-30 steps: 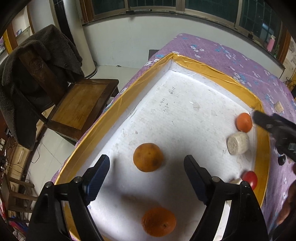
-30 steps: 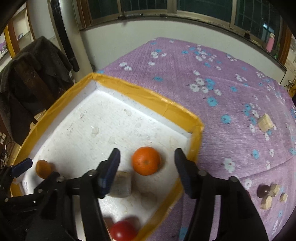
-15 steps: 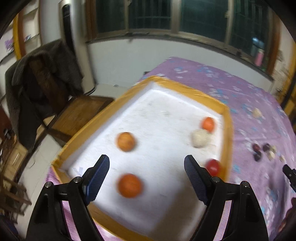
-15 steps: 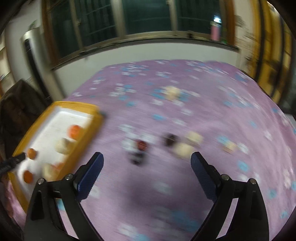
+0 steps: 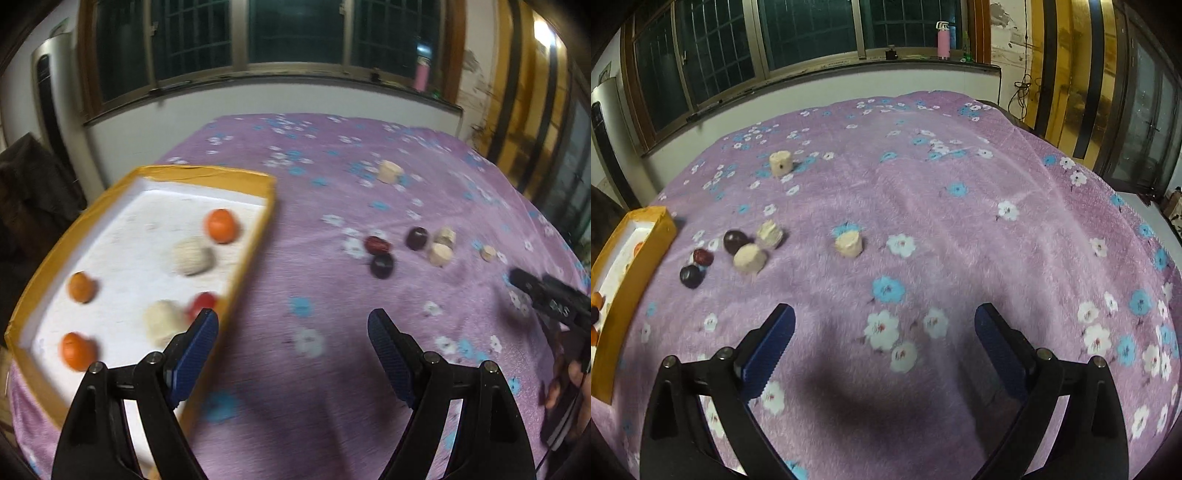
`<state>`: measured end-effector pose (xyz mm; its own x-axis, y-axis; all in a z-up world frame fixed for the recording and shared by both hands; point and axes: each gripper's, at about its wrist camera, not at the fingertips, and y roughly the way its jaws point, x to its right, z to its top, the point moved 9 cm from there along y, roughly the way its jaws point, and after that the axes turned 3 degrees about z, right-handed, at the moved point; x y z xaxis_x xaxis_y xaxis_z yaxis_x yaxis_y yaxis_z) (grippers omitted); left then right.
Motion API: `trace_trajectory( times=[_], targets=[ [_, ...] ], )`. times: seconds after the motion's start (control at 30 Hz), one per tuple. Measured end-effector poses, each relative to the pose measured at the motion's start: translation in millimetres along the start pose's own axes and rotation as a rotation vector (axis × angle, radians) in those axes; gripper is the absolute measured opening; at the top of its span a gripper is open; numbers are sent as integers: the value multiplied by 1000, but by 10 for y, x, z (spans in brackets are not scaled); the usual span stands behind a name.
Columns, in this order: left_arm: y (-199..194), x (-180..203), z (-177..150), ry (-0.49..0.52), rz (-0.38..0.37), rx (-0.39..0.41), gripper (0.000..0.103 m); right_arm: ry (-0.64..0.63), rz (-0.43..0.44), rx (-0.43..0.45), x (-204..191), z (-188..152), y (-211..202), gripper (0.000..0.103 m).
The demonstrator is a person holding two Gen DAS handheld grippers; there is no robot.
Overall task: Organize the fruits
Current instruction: 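Move both open tools back from the tray toward the remaining items, then close the right tool on a cream piece while the left tool grasps a dark date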
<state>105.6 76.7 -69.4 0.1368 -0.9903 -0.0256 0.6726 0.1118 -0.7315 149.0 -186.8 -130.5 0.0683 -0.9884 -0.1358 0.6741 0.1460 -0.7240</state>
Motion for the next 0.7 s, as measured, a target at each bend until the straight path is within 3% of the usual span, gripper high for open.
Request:
trace_trajectory(
  times=[0.27,0.4,0.5,0.57,0.7],
  targets=[
    [336,341,40,33,-35,-23,83,-66,57,-12,-182,184,283,97],
    [428,419,77,30,-49,-26,83,-104,22,-1,-215,286,358,94],
    [497,473,130,33,-50,-21,83,-94,20,-42,-189,275,470,81],
    [544,511,160,34,-57,-26,83,-82,30,-76,-171,248,538,63],
    [647,608,208,50,-66,-37,83,-112,-8,-94,-175,252,587,51]
  ],
)
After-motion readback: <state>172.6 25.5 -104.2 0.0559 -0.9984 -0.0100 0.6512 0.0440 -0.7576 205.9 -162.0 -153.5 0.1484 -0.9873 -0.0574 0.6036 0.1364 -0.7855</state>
